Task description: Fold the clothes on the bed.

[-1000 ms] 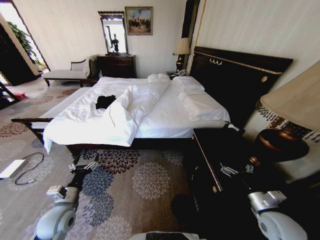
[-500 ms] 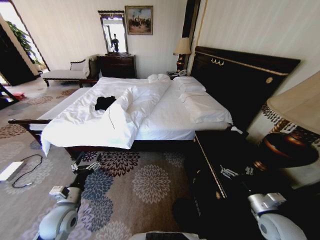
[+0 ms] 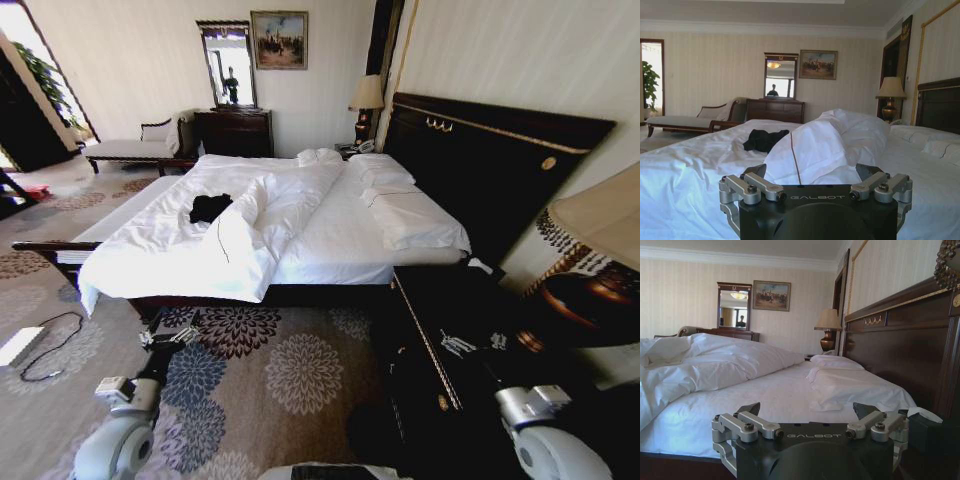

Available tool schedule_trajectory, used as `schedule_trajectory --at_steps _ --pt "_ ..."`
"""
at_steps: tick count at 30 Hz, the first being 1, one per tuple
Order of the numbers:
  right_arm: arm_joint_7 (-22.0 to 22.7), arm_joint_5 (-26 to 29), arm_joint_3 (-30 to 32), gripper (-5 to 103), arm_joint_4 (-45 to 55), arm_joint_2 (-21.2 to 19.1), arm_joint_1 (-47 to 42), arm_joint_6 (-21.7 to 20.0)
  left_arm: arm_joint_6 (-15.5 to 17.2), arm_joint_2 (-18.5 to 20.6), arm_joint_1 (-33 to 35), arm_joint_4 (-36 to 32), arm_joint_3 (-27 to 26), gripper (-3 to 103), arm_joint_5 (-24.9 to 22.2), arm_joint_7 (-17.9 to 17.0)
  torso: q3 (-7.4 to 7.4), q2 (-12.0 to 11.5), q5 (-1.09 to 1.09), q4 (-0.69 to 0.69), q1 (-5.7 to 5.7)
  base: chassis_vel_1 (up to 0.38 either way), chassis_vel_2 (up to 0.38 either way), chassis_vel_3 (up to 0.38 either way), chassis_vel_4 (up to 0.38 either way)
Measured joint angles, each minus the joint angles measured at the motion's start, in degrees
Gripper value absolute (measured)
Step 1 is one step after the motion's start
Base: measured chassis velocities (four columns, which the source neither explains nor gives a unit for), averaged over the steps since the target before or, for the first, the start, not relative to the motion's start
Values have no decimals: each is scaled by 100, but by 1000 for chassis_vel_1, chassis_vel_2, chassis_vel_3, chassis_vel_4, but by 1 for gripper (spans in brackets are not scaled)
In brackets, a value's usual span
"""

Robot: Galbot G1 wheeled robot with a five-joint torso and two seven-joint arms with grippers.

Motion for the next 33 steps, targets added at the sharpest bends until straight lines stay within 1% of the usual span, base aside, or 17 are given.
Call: schedule_trajectory --at_steps 25,28,33 --pt "-139 41 29 100 14 2 -17 75 11 -79 28 -36 65 100 33 -4 0 0 0 1 0 -88 85 89 -84" --pt "-276 94 28 100 -6 52 -34 190 14 -144 65 -54 101 100 62 -9 0 0 0 0 0 -113 88 102 -113" --pt "-304 98 15 100 -13 89 -51 225 14 -180 115 -71 124 100 92 -11 0 0 0 1 0 -121 115 115 -121"
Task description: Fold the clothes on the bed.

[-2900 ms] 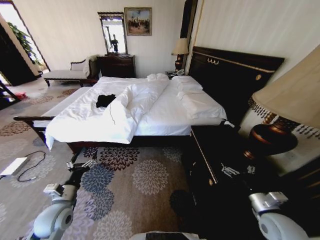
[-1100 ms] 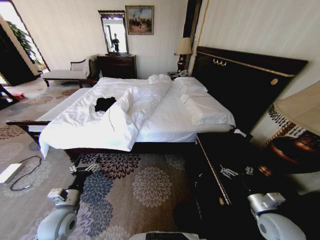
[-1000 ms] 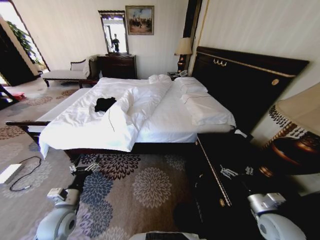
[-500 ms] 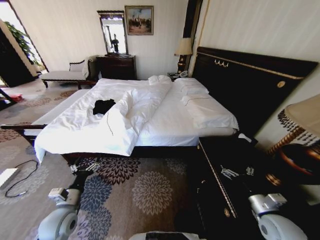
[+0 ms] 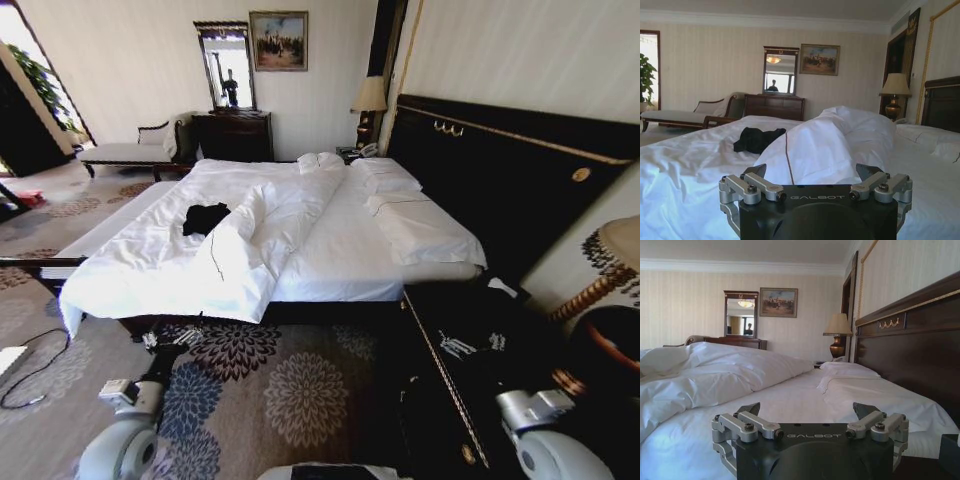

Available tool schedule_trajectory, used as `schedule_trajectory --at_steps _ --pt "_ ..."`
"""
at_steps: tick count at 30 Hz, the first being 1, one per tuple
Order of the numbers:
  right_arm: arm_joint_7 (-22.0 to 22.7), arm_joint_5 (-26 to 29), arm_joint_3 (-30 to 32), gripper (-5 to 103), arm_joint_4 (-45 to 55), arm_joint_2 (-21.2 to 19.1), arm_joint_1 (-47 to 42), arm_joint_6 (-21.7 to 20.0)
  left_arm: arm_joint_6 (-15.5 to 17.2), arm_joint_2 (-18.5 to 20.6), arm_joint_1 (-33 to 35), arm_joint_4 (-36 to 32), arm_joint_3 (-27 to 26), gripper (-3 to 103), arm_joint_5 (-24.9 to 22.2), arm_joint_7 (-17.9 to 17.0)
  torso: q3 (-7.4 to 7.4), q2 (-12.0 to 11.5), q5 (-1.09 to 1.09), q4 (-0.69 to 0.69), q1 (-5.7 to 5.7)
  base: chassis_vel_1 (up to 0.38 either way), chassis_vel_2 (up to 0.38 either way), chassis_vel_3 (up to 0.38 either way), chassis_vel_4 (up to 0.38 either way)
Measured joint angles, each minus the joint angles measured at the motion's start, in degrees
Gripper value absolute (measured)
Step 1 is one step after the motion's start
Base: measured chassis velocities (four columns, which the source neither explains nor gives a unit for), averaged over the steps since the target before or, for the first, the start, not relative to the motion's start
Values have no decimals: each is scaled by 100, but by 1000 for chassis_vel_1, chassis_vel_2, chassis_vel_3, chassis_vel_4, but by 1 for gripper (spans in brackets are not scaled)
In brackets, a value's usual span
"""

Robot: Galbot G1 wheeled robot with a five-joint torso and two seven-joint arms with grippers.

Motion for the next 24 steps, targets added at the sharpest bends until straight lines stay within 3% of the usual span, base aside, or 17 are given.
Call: schedule_trajectory --at_steps 24 --pt "-3 -9 27 100 -9 67 -33 20 -1 19 -18 -26 35 100 12 -3 0 0 0 -1 0 -130 124 131 -128"
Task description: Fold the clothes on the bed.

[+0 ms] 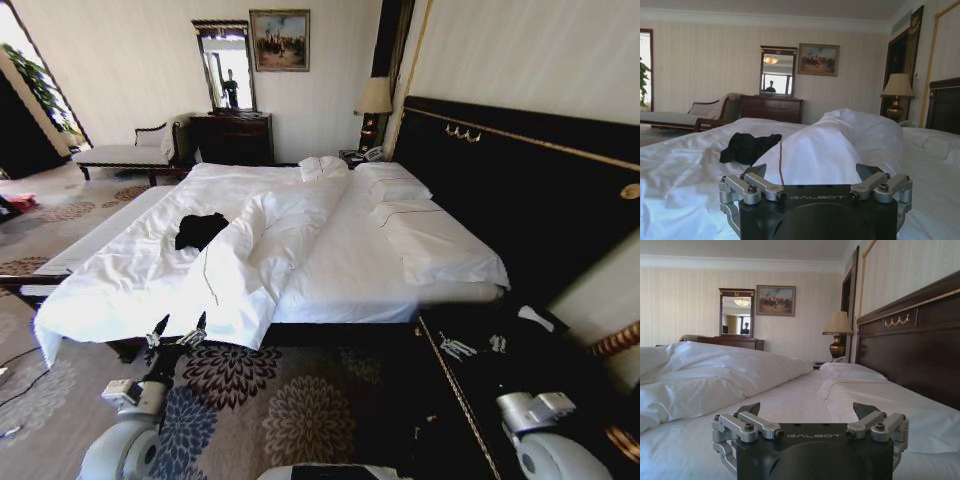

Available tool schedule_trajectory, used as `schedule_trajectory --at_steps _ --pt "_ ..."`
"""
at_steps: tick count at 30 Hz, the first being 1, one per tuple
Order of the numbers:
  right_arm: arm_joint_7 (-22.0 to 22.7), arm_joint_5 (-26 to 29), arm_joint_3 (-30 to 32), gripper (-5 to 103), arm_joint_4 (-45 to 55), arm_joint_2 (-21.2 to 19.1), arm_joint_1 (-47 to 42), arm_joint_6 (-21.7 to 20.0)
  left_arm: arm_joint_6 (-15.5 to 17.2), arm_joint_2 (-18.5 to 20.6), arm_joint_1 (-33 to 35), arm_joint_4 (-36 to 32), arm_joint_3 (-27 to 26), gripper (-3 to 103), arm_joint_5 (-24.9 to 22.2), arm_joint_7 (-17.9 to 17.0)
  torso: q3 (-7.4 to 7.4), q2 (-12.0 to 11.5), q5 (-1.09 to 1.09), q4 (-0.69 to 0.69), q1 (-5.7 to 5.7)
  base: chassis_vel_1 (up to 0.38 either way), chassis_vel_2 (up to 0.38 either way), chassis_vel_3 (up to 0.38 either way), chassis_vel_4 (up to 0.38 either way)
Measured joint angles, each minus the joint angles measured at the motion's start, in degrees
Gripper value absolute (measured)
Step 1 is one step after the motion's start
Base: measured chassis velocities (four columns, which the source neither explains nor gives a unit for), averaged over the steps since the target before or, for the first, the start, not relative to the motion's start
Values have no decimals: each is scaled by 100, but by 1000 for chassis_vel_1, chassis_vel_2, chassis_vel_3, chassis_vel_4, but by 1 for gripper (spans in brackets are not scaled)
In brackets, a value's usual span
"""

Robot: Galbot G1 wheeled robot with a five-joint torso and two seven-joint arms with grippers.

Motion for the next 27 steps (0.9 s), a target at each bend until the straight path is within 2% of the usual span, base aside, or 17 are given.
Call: schedule_trajectory --at_steps 7,27 --pt "-9 -34 5 100 -4 20 -13 5 44 18 7 -52 -18 100 -146 -11 0 0 0 0 1 -136 129 126 -133" --pt "-21 -117 1 100 59 71 -4 38 -1 108 92 -212 -83 100 44 52 0 0 -1 0 0 -119 126 127 -125"
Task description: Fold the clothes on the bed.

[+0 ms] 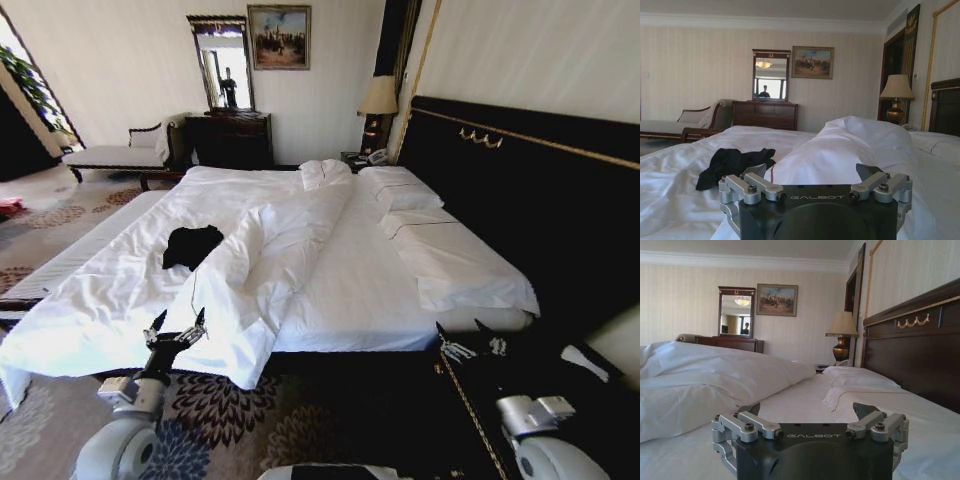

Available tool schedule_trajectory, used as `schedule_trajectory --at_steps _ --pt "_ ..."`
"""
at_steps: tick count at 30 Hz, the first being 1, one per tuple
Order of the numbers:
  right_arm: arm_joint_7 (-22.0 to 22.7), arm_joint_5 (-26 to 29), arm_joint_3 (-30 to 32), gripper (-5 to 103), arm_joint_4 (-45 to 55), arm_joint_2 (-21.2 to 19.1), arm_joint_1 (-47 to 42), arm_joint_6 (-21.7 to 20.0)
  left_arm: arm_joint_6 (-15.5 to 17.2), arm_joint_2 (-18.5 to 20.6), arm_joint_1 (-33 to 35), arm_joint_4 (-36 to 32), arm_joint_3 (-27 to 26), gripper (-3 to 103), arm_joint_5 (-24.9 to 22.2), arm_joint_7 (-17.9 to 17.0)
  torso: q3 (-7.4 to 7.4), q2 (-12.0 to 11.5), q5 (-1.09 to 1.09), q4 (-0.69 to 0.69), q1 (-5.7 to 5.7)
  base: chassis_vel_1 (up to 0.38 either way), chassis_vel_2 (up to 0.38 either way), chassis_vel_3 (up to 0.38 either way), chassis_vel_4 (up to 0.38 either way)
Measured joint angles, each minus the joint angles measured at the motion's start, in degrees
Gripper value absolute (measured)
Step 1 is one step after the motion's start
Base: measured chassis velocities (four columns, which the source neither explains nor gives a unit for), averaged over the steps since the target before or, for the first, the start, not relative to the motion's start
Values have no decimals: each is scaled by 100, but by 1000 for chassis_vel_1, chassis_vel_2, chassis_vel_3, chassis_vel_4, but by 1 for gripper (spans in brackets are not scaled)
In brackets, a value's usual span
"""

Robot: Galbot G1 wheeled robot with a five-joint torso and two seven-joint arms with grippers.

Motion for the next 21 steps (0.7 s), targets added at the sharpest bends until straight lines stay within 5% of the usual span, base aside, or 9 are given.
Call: schedule_trajectory --at_steps 10,21 --pt "5 -6 -6 100 -55 -2 52 4 -422 143 491 -46 -145 100 105 375 0 0 1 -1 0 -144 126 133 -133" --pt "46 -10 -11 100 -66 -39 107 3 -452 121 487 -75 -114 100 119 378 0 0 1 0 0 -123 123 116 -125"
